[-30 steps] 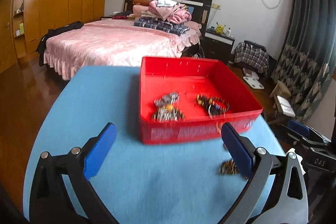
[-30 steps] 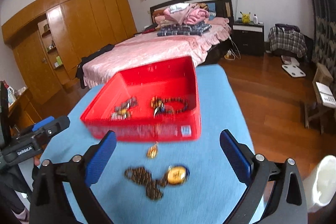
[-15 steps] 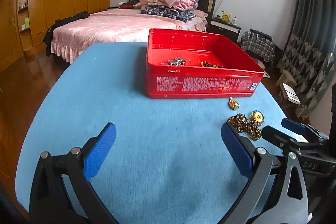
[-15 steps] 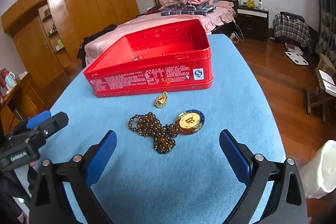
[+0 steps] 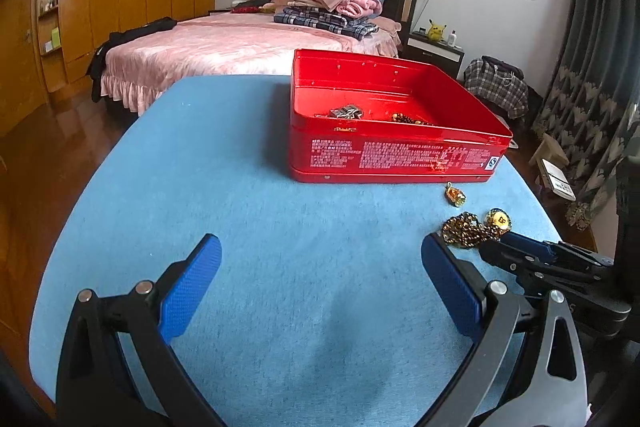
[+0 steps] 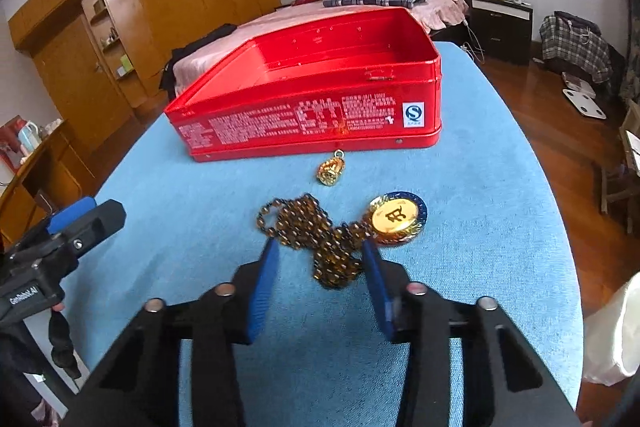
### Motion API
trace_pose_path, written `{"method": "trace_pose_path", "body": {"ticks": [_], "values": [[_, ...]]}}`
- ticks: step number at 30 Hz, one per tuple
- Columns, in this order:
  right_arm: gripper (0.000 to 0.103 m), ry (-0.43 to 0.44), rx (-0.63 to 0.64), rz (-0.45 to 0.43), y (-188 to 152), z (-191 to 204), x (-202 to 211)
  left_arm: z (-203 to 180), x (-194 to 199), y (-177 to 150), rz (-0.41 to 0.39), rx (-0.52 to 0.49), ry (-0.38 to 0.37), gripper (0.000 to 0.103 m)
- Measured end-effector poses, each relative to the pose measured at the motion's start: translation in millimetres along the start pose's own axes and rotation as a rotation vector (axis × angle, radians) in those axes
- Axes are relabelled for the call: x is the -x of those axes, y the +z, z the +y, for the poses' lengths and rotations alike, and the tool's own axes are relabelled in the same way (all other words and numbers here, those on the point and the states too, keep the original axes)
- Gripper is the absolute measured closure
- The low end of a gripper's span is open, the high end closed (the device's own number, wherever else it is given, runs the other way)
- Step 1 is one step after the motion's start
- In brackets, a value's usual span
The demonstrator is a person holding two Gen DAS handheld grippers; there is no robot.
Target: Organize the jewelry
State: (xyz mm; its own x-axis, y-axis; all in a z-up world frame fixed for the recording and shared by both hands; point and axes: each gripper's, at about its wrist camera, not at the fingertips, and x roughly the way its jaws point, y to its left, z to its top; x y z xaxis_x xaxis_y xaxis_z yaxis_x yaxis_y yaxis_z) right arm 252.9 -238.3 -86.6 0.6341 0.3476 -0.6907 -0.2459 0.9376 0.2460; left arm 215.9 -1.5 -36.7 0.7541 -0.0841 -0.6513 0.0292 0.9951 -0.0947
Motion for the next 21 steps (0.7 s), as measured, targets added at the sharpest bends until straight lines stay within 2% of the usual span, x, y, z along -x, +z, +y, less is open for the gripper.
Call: {"method": "trace_pose_path", "body": {"ticks": [2, 5, 9, 15, 16, 18, 21], "values": [[0.086, 0.014, 0.018, 0.002, -0.5, 0.3, 1.1, -0.1, -0.8, -0.5, 0.002, 0.000, -0.002, 0.006], [0.087, 0.015, 0.023, -0.002, -1.0, -3.1, 5.4, -0.8, -2.4, -1.9, 0.008, 0.000, -0.004, 0.006], [0.097, 0.006, 0.020, -0.005, -2.3, -11.6, 13.1, -2.1, -3.7, -2.0, 0.011, 0.000, -0.006, 0.006], [0.097, -0.093, 0.022, 0.016, -6.0, -28.7, 20.5, -5.1, -4.0, -3.3, 0.015, -0.005, -0.016, 0.006], [0.097, -0.078, 0.013, 0.007, -6.2, -30.4, 22.7, -5.8, -4.4, -3.8, 0.016, -0.007, -0.015, 0.006], [0.088, -0.037, -0.005, 0.003, -5.1, -29.9, 25.1, -7.1, -4.9, -4.2, 0.019, -0.007, -0.017, 0.006], [0.080, -0.006, 0.035, -0.002, -3.9, -16.7, 23.7, -8.1, -4.6, -4.1, 0.017, -0.008, -0.017, 0.006]]}}
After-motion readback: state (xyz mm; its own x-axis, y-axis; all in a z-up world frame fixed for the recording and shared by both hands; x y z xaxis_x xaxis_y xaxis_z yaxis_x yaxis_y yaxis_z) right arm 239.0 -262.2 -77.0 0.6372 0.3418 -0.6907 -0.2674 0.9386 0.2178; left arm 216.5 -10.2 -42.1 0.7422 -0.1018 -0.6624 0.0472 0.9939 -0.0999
